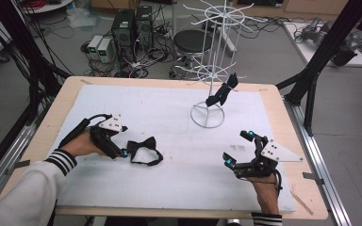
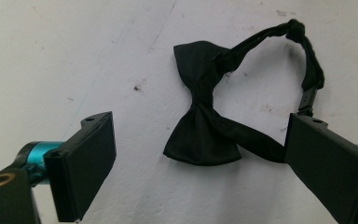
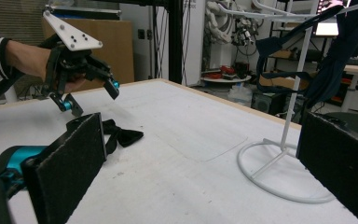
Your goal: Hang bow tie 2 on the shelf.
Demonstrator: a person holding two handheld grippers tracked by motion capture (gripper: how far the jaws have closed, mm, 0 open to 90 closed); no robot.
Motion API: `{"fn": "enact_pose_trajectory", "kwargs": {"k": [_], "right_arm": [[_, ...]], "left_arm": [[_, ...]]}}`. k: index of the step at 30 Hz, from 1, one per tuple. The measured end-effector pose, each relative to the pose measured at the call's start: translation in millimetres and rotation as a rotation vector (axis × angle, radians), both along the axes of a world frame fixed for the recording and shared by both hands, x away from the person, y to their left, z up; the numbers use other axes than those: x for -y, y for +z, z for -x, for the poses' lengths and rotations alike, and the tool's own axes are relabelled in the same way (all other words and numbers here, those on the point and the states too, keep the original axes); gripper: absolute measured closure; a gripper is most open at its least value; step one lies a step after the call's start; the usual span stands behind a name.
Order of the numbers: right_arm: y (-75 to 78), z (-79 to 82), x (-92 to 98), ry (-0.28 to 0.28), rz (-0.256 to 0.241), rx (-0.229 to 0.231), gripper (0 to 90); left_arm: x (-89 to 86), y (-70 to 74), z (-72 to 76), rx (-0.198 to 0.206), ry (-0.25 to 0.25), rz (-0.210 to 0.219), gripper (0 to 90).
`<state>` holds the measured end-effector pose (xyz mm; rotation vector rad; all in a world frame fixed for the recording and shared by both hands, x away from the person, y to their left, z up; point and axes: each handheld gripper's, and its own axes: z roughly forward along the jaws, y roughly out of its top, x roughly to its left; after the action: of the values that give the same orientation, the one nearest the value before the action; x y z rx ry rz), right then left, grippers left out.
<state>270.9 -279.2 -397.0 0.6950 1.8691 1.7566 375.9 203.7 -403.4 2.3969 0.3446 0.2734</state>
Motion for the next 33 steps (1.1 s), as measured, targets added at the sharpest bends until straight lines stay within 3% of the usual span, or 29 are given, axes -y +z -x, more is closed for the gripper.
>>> {"fn": "enact_pose_trajectory", "kwargs": {"k": [4, 13, 33], "right_arm": [[0.8, 0.6, 0.2, 0.001, -0.017, -0.001, 0.6], [1.5, 0.9, 0.9, 0.003, -0.021, 0.003, 0.6], [1.3, 1.1, 0.0, 0.007, -0.024, -0.005, 0.7]], "left_arm": [[4.7, -6.1, -2.3, 0.002, 0.019, -0.029, 10.3], [8.4, -13.8, -6.2, -0.024, 0.018, -0.076, 21.1], [13.3, -21.1, -7.8, -0.074, -0.020, -0.097, 37.0]]}}
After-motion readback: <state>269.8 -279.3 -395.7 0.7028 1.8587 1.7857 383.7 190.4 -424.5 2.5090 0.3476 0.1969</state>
